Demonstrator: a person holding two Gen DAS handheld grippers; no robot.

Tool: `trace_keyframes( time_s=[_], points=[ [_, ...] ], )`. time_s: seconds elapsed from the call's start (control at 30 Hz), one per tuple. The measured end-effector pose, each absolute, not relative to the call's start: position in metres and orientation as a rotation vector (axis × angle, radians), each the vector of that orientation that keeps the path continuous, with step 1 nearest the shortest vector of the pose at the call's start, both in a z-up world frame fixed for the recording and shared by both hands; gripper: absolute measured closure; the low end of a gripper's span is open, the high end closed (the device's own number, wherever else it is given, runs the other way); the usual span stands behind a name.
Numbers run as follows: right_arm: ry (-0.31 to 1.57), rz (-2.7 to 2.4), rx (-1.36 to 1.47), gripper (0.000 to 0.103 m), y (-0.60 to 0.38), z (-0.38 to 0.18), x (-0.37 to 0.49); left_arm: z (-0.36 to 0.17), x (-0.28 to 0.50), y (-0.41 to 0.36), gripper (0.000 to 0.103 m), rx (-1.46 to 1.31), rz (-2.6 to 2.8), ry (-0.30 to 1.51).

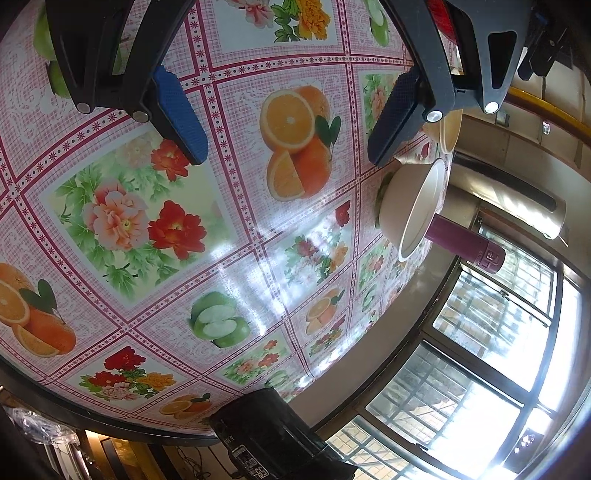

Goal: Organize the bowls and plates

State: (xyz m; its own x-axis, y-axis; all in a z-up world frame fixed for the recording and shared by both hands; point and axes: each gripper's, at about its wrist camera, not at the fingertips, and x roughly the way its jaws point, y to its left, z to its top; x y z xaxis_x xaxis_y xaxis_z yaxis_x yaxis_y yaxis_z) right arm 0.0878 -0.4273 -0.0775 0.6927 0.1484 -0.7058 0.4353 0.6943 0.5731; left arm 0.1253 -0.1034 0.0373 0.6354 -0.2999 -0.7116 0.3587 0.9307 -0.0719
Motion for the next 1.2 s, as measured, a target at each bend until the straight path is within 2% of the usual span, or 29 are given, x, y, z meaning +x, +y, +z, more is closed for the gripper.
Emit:
trace_keyframes(
  time_s=[0.33, 0.5, 0.63, 0.83, 1.2],
  points=[
    [0.813, -0.174, 0.795, 0.013, -0.424, -0.079, 0.091, 0.02, 0.146, -0.072, 0.0, 0.038, -0.337, 0.941],
    [0.816, -0.15, 0.807, 0.013, -0.424, -0.079, 0.092, 0.02, 0.145, -0.065, 0.0, 0.023, -0.327, 0.938],
    [0.799, -0.093, 0.85, 0.0, -0.424, -0.079, 0.093, 0.021, 0.144, -0.068, 0.0, 0.018, -0.346, 0.94],
    [0.723, -0.054, 0.81, 0.0, -0.42, -0.063, 0.089, 0.02, 0.142, -0.075, 0.0, 0.021, -0.363, 0.951],
    [0.743, -0.036, 0.779, 0.0, -0.412, -0.06, 0.092, 0.022, 0.146, -0.074, 0.0, 0.045, -0.351, 0.954]
  ],
)
